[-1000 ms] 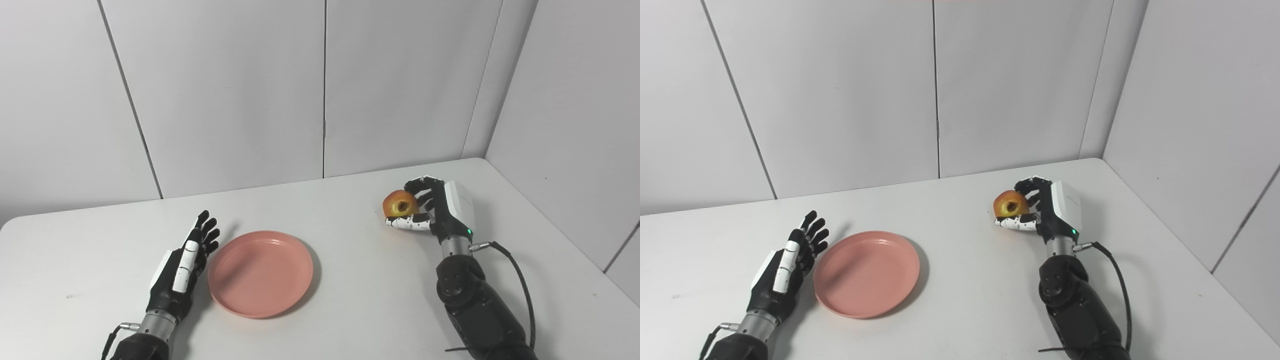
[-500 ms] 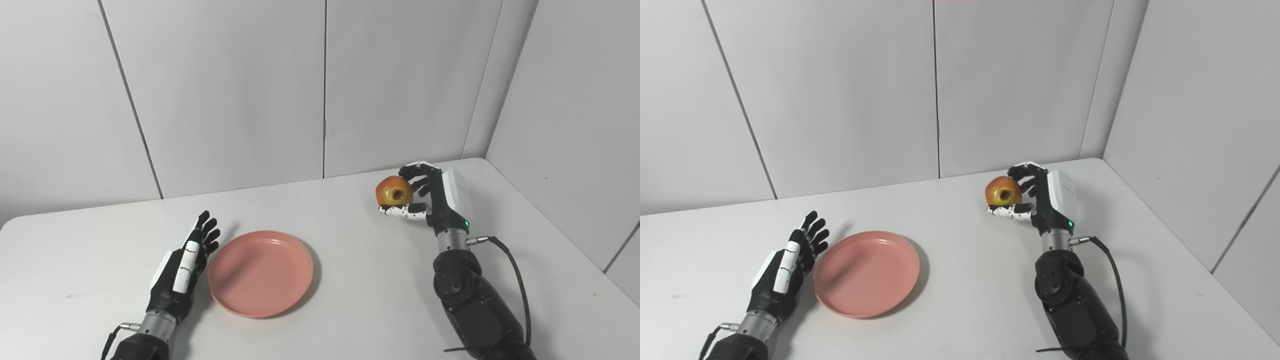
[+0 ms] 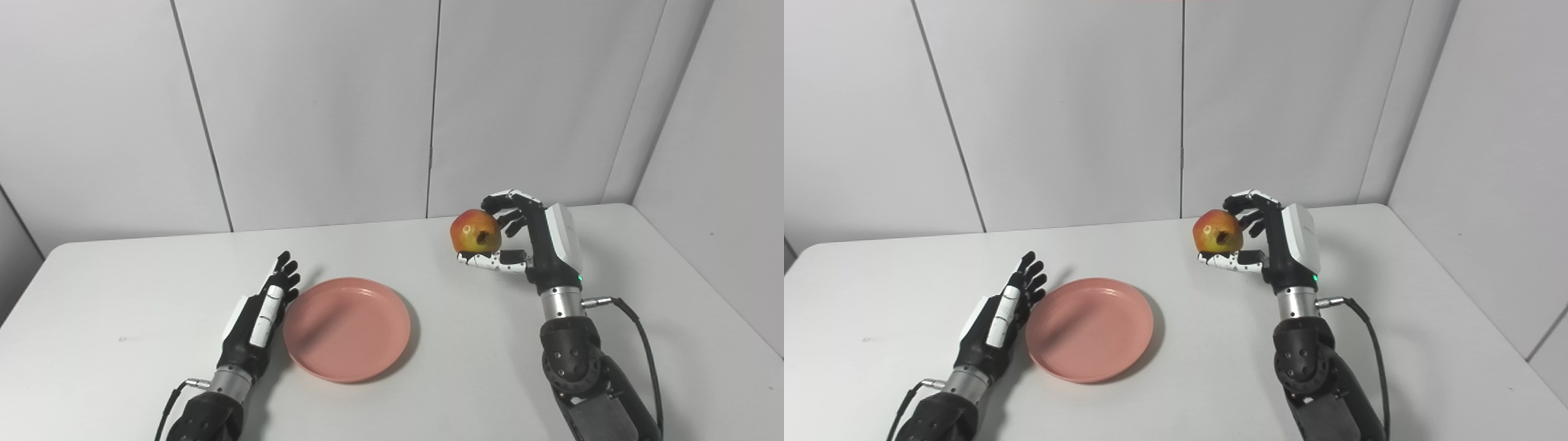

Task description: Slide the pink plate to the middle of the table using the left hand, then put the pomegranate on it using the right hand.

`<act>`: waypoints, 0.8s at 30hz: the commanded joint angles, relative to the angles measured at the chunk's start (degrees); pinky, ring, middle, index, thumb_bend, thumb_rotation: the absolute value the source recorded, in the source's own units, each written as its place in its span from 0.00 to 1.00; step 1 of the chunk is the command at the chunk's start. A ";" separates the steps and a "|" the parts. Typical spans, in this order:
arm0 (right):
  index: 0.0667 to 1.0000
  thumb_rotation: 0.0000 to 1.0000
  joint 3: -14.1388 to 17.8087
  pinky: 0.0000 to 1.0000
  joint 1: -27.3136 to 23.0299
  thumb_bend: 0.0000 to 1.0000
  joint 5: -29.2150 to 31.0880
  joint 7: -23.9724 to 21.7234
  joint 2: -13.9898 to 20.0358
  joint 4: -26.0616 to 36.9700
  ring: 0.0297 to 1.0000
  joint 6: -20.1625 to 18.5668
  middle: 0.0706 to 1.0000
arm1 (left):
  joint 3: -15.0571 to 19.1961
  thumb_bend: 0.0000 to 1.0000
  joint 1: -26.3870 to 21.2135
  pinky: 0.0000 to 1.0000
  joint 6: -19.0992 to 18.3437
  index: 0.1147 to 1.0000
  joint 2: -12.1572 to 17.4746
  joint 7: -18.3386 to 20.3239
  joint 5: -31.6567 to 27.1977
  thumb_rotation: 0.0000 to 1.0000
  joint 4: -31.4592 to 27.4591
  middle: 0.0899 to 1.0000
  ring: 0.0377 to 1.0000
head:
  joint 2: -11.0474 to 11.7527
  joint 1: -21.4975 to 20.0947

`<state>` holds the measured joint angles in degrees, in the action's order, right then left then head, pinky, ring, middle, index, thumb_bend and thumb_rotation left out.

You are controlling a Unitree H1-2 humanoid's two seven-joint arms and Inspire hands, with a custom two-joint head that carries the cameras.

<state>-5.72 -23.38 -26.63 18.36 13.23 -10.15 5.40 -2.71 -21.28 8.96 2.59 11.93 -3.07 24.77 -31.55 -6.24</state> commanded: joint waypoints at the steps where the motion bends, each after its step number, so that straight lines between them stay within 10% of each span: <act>1: 0.47 0.00 0.24 0.41 -1.31 0.52 0.19 -0.48 0.31 2.52 0.42 3.14 0.46 | -0.59 0.67 0.33 0.97 0.54 1.00 -1.15 -0.95 0.67 1.00 -0.08 1.00 0.98 | 0.03 1.05; 24: 0.50 0.00 -3.71 0.40 -1.07 0.51 1.54 -7.59 -4.42 3.65 0.40 6.99 0.46 | -1.04 0.65 -0.66 0.95 0.71 1.00 -4.36 -5.73 4.39 1.00 1.53 0.99 0.97 | 0.46 6.70</act>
<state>-9.43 -21.27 -24.46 10.62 9.04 -8.24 9.84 -3.45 -21.61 8.36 -1.02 6.95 1.36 25.22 -31.03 0.44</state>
